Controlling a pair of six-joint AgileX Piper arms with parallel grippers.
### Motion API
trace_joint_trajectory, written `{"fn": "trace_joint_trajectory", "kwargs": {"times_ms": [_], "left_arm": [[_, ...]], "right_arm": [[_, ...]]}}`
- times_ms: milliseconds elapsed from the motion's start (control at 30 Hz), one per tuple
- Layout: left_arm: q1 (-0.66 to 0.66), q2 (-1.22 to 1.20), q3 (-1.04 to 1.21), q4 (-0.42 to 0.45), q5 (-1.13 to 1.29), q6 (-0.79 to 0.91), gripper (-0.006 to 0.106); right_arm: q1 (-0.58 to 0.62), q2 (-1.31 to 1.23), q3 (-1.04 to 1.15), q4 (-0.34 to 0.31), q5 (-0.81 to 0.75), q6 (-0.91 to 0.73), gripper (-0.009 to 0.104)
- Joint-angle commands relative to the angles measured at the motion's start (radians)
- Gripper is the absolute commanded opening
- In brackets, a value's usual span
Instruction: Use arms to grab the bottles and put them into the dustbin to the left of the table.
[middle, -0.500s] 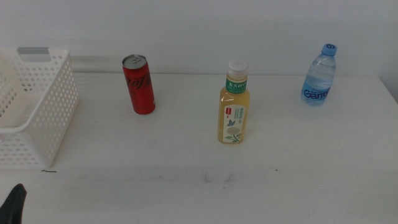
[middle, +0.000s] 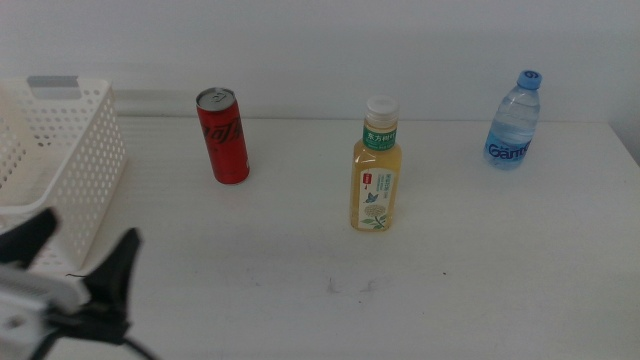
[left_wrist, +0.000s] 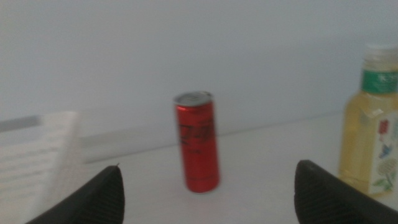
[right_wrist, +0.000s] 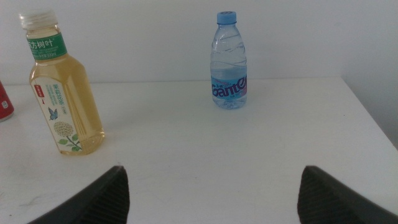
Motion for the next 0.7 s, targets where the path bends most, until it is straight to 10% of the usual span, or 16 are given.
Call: {"fn": "trace_joint_trajectory", "kwargs": {"times_ms": [0, 267, 667], "left_arm": [[-0.051, 0.217, 0.0, -0.02, -0.296, -0.015, 0.094], [-0.061, 0.682, -0.039, 0.013, -0.497, -0.187, 0.094], [-0.061, 0.776, -0.263, 0.016, -0.41, -0.173, 0.094]], "right_arm": [[-0.006, -0.005, 0.003, -0.005, -0.01, -0.002, 0.089], [-0.006, -0.005, 0.003, -0.005, -0.01, 0.02, 0.089], [-0.006, -0.005, 0.003, -0.005, -0.01, 0.02, 0.089]]}}
